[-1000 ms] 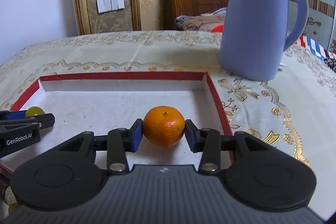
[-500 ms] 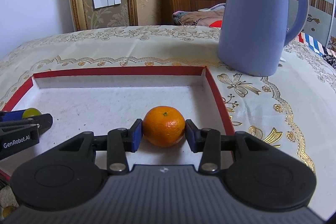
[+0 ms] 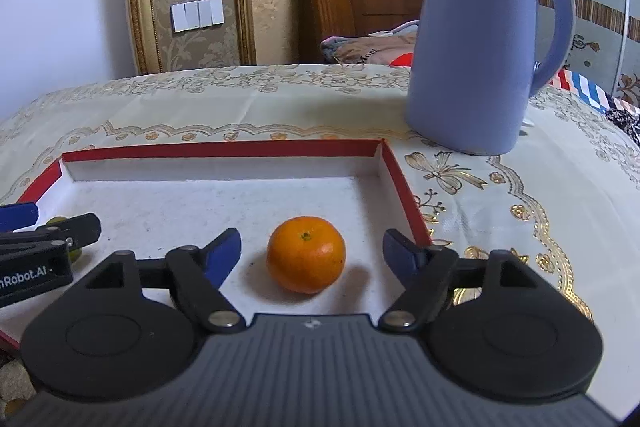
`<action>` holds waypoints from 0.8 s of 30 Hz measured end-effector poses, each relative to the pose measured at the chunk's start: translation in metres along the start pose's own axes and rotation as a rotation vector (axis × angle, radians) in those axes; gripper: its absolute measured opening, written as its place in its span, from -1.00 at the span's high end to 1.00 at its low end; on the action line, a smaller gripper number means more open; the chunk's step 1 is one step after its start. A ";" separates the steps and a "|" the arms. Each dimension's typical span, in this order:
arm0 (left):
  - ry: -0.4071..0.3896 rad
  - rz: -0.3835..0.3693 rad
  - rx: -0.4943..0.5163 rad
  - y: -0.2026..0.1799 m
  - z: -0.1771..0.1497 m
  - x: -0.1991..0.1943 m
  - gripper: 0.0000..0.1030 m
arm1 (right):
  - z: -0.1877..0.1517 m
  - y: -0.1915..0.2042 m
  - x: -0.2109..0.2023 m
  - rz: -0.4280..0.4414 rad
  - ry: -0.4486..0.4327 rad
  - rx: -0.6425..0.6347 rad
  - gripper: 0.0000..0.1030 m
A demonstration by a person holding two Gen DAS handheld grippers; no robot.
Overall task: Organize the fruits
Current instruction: 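Open both tools to drop the green tomato and mandarin into the box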
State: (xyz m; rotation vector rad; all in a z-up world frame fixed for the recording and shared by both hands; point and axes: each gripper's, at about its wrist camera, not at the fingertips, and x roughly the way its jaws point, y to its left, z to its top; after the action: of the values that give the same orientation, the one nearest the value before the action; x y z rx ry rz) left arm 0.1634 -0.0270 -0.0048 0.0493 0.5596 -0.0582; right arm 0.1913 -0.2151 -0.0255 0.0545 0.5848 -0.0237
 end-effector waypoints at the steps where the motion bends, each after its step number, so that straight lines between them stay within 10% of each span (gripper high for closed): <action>1: -0.003 0.004 0.005 0.000 -0.001 -0.001 -0.37 | 0.000 -0.001 -0.002 -0.001 -0.007 0.009 -0.49; 24: -0.155 0.033 -0.089 0.062 -0.052 -0.091 -0.58 | -0.039 -0.044 -0.079 0.024 -0.167 0.156 -0.77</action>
State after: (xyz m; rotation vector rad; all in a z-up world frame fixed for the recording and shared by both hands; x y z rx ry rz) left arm 0.0631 0.0423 0.0014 -0.0329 0.4063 -0.0051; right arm 0.1021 -0.2565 -0.0166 0.2094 0.4141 -0.0499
